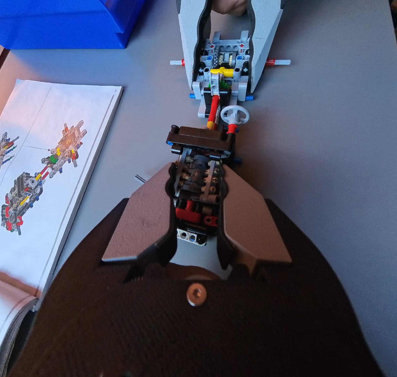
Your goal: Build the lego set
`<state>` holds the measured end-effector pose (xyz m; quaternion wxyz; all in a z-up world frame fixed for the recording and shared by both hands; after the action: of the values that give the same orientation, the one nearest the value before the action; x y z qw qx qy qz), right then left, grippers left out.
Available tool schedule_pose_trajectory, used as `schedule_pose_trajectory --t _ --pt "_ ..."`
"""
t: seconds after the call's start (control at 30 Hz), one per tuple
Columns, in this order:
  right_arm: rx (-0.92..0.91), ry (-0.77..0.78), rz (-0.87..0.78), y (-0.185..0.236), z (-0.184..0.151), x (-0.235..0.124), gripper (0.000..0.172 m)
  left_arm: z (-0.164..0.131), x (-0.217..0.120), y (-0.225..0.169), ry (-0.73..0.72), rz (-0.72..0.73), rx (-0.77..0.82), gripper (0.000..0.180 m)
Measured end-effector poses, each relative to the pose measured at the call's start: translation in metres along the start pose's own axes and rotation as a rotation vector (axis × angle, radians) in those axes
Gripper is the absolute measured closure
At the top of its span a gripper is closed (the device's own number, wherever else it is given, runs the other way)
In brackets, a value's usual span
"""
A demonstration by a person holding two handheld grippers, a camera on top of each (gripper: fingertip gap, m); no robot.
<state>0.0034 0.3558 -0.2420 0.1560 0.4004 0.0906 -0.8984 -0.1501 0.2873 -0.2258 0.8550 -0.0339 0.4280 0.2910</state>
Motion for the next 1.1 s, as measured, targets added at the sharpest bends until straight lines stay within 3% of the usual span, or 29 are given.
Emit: schedule_pose_trajectory --t 0.5,0.63,0.67,0.7,0.8,0.93,1.1 --pt "0.014 -0.008 0.013 -0.003 -0.001 -0.001 0.113 0.001 0.001 0.002 -0.011 0.000 -0.024 0.143" --pt "0.029 -0.020 -0.051 -0.006 -0.001 -0.002 0.110 -0.001 0.001 0.006 -0.032 0.044 -0.058 0.142" --pt "0.032 -0.052 -0.056 -0.005 0.002 -0.004 0.106 -0.002 -0.002 0.006 -0.039 0.027 -0.082 0.139" --pt "0.047 -0.096 -0.042 -0.004 0.005 -0.007 0.103 -0.001 -0.008 0.006 -0.065 0.017 -0.111 0.120" --pt "0.122 -0.187 0.019 -0.003 0.008 -0.019 0.100 0.001 -0.039 0.013 -0.158 0.029 -0.174 0.114" --pt "0.184 -0.295 -0.051 -0.011 0.006 -0.037 0.097 -0.018 -0.071 0.022 -0.168 0.054 -0.247 0.106" --pt "0.246 -0.344 -0.174 -0.015 -0.010 -0.057 0.098 -0.057 -0.070 0.018 -0.069 0.049 -0.296 0.107"
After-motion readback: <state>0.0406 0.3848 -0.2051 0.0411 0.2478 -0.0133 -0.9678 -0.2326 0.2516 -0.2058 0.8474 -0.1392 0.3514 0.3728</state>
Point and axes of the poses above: each gripper's, where its closed fingertips meet, x out along the fingers, z out of its top, y = z × x across the jaws, the point moved 6 cm from there along -x, back along the fingers, and after that the axes turned 8 degrees about y, right-handed, at the moved point
